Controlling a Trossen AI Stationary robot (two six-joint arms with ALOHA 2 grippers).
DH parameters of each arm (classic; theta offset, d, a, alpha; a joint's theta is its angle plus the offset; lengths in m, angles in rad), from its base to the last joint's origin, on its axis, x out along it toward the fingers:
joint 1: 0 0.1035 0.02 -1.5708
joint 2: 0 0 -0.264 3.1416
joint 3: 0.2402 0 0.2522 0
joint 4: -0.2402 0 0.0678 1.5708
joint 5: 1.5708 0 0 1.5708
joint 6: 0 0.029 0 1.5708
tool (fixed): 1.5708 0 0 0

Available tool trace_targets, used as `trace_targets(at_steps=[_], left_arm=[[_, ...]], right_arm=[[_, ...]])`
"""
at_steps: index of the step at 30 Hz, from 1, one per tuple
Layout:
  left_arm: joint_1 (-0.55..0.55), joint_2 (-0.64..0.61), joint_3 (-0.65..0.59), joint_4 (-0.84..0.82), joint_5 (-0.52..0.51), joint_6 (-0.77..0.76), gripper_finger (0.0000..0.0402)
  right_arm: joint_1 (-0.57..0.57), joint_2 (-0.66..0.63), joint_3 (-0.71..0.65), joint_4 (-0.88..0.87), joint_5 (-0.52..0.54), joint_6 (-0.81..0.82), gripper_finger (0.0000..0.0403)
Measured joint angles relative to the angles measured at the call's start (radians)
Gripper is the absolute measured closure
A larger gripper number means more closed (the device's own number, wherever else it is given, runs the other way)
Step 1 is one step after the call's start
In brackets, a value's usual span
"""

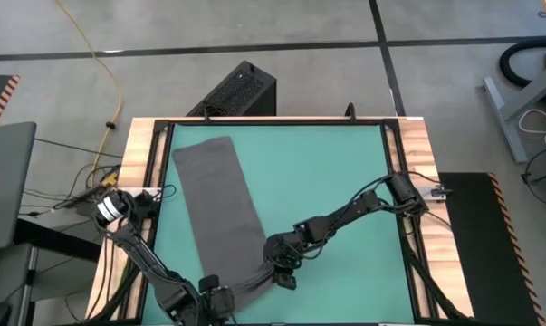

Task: Roll towel
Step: Roll the gray towel

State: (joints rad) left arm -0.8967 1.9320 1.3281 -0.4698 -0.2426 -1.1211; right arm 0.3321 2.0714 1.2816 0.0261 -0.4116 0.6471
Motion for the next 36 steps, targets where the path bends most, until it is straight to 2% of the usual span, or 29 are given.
trace_targets(at_steps=[8, 12, 15, 20, 22, 30, 36], left_arm=[[0.002, 0.078, 0.002, 0.013, 0.074, -0.018, 0.0244], [0.004, 0.092, 0.005, -0.012, 0.078, -0.024, 0.0249], [0.003, 0.089, 0.004, -0.036, 0.066, -0.004, 0.0276], [0.01, 0.069, 0.001, -0.036, 0.11, 0.051, 0.0372], [0.011, 0.057, 0.0, -0.035, 0.138, 0.091, 0.0391], [0.024, 0.028, -0.018, 0.052, 0.242, 0.224, 0.0399], [0.059, -0.027, -0.19, 0.262, 0.312, 0.162, 0.04]], right_arm=[[-0.002, 0.0, 0.0, -0.003, 0.02, 0.033, 0.0382], [-0.003, 0.0, 0.0, -0.011, 0.02, 0.06, 0.0382], [-0.001, 0.0, 0.0, -0.023, 0.017, 0.075, 0.0382], [0.009, 0.0, 0.0, -0.022, -0.03, 0.11, 0.0382], [0.012, 0.0, 0.0, -0.018, -0.061, 0.113, 0.0382], [0.019, -0.001, 0.002, -0.013, -0.108, 0.15, 0.0382], [-0.004, -0.001, 0.002, -0.02, -0.116, 0.211, 0.0382]])
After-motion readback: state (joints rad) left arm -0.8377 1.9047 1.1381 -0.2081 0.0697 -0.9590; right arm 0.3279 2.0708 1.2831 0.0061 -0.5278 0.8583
